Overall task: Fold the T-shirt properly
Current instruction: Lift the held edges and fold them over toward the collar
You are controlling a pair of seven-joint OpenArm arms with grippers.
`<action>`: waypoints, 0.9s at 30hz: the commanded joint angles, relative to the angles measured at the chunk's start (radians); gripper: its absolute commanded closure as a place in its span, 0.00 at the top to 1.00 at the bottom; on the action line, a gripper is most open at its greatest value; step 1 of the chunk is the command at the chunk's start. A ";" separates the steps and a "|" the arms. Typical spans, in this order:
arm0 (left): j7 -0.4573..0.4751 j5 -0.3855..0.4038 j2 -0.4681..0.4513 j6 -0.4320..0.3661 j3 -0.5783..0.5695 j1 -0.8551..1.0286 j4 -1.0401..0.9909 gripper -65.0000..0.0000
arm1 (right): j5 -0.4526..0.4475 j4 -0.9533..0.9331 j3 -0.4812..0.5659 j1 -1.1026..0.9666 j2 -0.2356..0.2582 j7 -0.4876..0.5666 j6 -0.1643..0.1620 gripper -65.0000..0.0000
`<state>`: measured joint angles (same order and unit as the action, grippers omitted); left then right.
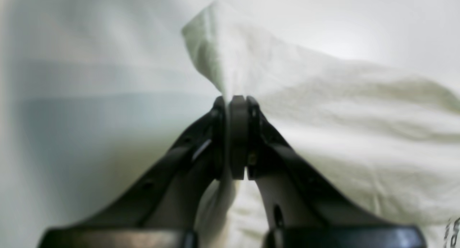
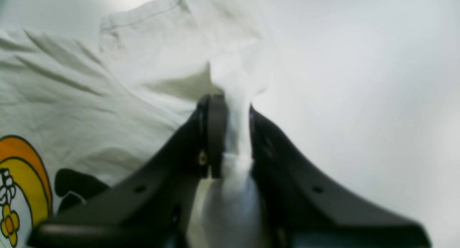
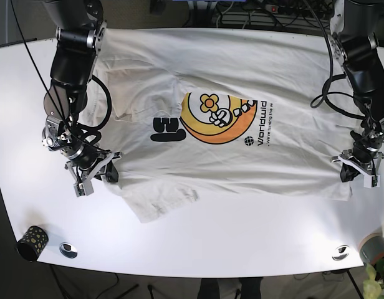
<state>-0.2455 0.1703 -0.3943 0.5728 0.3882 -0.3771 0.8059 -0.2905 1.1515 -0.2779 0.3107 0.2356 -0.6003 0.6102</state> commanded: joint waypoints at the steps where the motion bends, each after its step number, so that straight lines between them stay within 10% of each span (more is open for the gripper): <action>1: -0.004 0.047 -0.024 -0.003 0.007 0.010 0.100 0.00 | -0.016 0.091 -0.005 0.000 0.015 -0.007 0.006 0.08; 20: -0.061 0.108 -0.025 0.079 0.130 0.309 0.373 0.00 | -0.020 0.695 -0.010 -0.384 0.001 -0.208 0.001 0.08; 27: -0.220 0.102 -0.025 0.125 0.225 0.333 0.378 0.00 | -0.020 0.790 -0.065 -0.512 -0.045 -0.208 0.001 0.08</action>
<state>-0.4732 0.2550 -0.3908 0.6971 0.5877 -0.0326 1.1625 -0.3035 1.9018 -0.3187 -0.1955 0.1925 -0.8307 0.6136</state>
